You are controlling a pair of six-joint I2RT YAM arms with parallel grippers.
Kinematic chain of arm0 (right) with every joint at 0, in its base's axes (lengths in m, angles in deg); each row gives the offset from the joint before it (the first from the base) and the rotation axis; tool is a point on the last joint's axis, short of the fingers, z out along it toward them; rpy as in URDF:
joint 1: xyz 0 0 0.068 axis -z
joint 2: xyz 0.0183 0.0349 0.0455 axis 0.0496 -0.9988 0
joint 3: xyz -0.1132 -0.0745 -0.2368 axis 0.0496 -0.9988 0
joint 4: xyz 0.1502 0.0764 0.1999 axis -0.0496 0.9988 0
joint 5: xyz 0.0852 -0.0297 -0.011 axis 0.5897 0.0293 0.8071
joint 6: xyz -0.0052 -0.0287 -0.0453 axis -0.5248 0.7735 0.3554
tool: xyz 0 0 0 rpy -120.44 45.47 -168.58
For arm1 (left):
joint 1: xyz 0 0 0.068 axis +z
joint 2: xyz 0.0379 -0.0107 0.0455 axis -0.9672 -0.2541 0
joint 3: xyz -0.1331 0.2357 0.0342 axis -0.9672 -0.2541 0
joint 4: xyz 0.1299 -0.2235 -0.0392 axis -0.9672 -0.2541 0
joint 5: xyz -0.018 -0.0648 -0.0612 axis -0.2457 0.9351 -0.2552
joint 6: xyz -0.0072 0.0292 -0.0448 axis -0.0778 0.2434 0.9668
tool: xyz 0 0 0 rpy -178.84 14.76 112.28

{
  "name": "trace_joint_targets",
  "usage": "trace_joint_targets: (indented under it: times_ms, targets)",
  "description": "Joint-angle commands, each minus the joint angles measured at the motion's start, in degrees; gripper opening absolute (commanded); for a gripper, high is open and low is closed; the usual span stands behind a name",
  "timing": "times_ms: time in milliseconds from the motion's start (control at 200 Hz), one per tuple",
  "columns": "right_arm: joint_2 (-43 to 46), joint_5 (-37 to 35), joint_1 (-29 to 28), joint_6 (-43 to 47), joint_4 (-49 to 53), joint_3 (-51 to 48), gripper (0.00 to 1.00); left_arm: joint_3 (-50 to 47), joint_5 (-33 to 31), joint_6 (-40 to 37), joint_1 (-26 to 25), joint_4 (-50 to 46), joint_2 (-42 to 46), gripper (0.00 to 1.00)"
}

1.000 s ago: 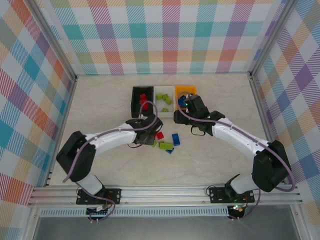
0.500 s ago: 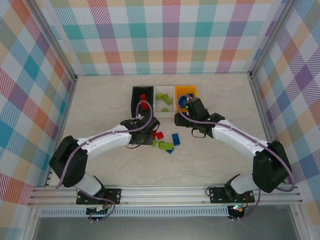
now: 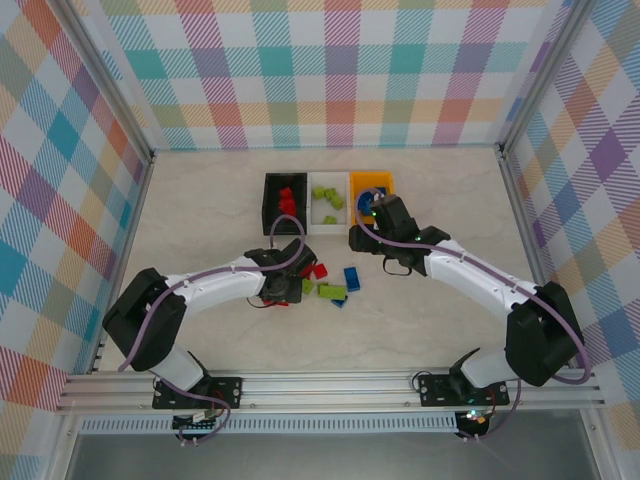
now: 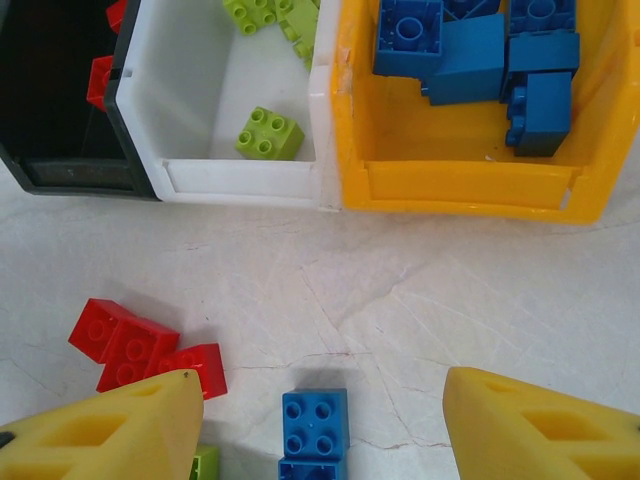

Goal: Sort the legos into containers by color

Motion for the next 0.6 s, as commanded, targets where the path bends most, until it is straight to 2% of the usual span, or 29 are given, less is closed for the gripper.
trace_joint_targets:
  times_ms: [0,265,430,595]
  targets:
    - [1.4,0.3,0.0,-0.4,-1.5,-0.6,0.65,-0.9,0.0,0.5,0.2,-0.1,-0.3,0.5]
    - [1.4,0.3,-0.1,-0.2,-1.7,-0.3,0.65,-0.7,-0.9,0.2,-0.5,-0.4,-1.5,0.52]
    - [1.5,0.2,0.0,-0.2,-1.7,-0.3,0.65,-0.1,-1.1,0.4,-1.1,-0.5,-1.6,0.48]
    - [1.7,0.1,0.0,-0.1,-1.8,-0.3,0.65,2.0,-3.1,0.0,-2.3,-2.7,0.3,0.51]
